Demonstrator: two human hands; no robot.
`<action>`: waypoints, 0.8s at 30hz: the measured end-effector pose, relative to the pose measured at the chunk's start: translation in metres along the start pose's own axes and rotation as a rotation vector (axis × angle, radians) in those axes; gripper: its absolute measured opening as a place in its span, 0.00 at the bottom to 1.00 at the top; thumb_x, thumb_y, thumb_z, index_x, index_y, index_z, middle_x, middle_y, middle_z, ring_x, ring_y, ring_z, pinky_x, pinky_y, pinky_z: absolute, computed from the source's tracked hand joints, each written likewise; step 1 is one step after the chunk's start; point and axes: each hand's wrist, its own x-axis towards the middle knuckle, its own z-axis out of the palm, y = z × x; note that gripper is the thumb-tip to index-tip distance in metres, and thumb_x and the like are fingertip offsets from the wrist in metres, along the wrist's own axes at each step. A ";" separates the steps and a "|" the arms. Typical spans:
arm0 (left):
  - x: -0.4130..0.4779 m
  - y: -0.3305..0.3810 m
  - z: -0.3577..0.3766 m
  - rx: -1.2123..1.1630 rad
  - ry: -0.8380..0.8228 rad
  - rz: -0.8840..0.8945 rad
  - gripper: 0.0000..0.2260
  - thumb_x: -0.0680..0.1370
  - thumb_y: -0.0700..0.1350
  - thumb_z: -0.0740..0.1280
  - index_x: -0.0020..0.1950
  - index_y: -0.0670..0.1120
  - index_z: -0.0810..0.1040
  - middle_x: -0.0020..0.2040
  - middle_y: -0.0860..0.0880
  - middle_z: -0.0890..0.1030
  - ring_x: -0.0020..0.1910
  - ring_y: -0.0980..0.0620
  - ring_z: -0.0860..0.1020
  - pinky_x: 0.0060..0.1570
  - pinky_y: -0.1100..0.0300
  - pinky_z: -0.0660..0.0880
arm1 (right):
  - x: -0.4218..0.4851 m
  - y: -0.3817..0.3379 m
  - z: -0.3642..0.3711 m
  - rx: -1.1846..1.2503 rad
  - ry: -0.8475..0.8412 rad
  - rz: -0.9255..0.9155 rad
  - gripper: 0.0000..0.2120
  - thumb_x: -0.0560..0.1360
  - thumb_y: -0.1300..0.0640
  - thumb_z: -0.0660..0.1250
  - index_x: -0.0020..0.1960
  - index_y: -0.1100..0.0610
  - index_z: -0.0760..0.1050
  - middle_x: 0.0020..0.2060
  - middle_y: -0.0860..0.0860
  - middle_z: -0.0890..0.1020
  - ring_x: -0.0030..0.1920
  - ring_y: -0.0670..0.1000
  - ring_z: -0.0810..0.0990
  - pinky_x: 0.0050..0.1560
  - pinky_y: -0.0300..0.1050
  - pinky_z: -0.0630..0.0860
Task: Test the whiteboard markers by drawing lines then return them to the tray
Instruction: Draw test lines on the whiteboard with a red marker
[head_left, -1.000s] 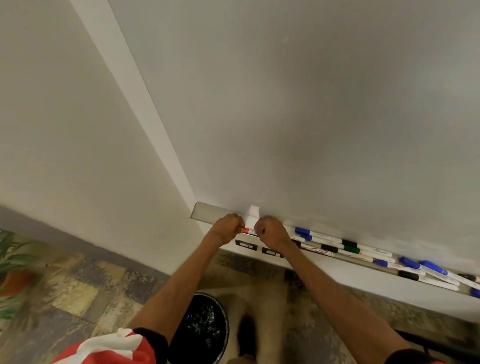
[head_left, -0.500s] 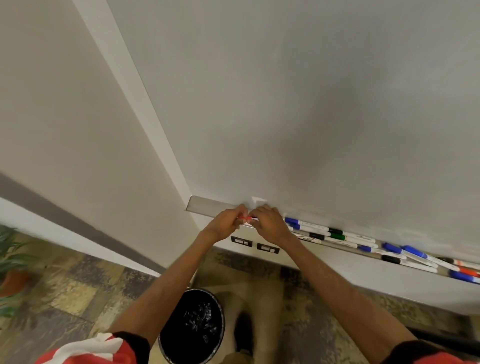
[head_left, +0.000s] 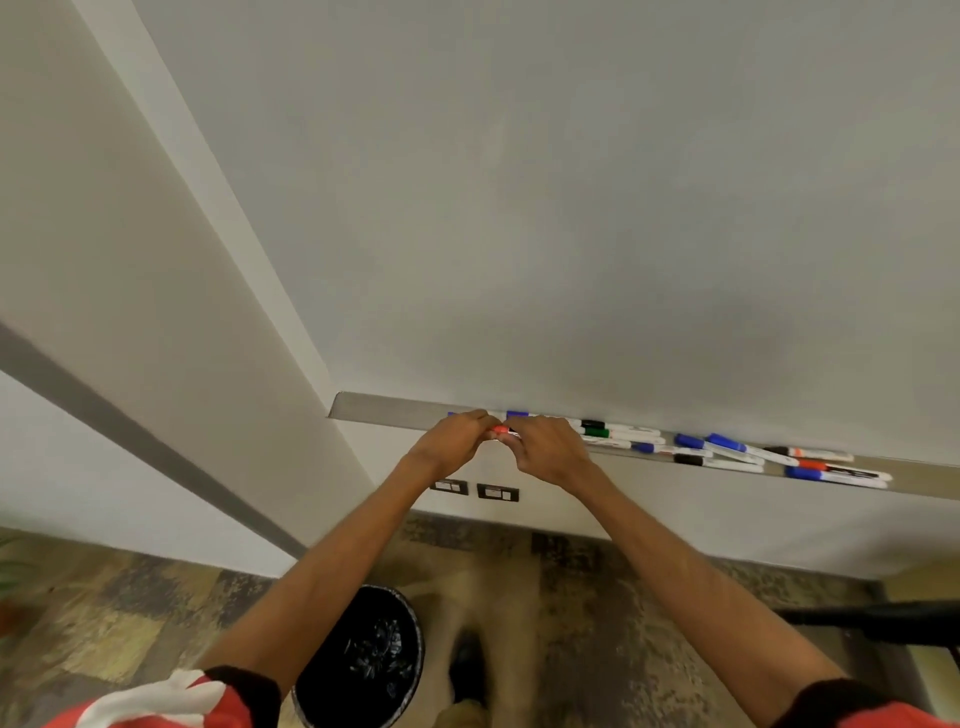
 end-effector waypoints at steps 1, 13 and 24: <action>-0.002 0.008 -0.001 0.001 0.009 0.017 0.13 0.84 0.44 0.61 0.68 0.47 0.76 0.61 0.46 0.80 0.57 0.48 0.79 0.60 0.57 0.75 | -0.007 0.002 -0.005 0.005 0.011 0.003 0.15 0.83 0.49 0.59 0.59 0.56 0.79 0.46 0.54 0.85 0.41 0.55 0.83 0.40 0.47 0.77; -0.013 0.084 -0.022 0.093 0.127 0.153 0.12 0.81 0.35 0.61 0.61 0.44 0.78 0.53 0.45 0.80 0.48 0.46 0.79 0.50 0.54 0.77 | -0.070 0.029 -0.055 0.104 0.093 0.138 0.19 0.81 0.43 0.59 0.55 0.55 0.81 0.40 0.54 0.84 0.37 0.52 0.80 0.40 0.43 0.73; 0.000 0.135 -0.087 -0.005 0.499 0.072 0.09 0.86 0.45 0.51 0.56 0.43 0.69 0.48 0.46 0.73 0.32 0.48 0.71 0.33 0.53 0.72 | -0.077 0.038 -0.146 0.367 0.497 0.265 0.19 0.81 0.37 0.56 0.47 0.48 0.78 0.32 0.46 0.79 0.33 0.48 0.77 0.35 0.43 0.70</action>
